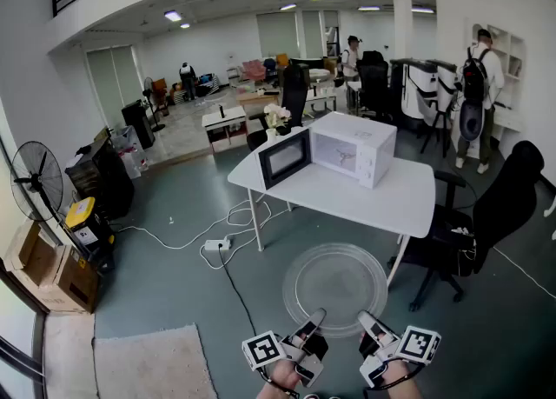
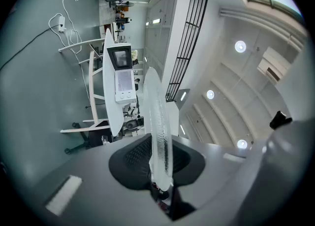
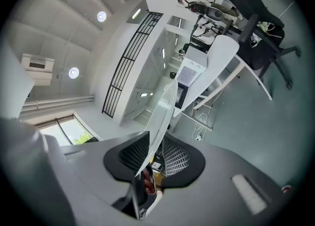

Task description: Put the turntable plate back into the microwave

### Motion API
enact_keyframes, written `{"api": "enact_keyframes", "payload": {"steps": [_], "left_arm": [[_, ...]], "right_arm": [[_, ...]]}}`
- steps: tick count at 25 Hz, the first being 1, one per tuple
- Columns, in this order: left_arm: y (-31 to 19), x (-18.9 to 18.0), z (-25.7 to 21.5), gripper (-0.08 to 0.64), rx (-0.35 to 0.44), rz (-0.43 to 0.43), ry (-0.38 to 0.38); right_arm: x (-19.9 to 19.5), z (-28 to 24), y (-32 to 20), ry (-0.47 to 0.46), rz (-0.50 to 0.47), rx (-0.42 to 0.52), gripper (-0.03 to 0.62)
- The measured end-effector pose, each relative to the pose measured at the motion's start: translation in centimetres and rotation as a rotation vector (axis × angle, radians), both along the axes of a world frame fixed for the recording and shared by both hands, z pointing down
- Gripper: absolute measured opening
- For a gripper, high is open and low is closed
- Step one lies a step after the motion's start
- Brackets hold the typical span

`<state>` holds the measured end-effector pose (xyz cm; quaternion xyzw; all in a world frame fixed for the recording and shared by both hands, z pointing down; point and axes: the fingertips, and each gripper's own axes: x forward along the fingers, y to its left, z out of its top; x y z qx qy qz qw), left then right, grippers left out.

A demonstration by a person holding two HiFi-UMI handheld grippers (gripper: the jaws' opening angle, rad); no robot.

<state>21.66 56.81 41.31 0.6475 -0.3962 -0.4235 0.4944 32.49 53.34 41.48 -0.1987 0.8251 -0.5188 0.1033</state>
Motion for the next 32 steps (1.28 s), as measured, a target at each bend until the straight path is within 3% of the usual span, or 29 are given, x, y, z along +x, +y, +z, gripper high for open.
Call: {"api": "enact_keyframes", "payload": {"steps": [19,32], "left_arm": [[-1.4,-3.3,-0.2,0.038,0.013,0.033,-0.006],[-4.8,-6.3,1.6,0.038,-0.014,0.046,-0.004]], "right_arm": [[-3.2,-0.1,-1.0,0.005,0.021,0.015,0.091],[-5.7,2.2,-4.1,0.051,0.045,-0.049,0.091]]}}
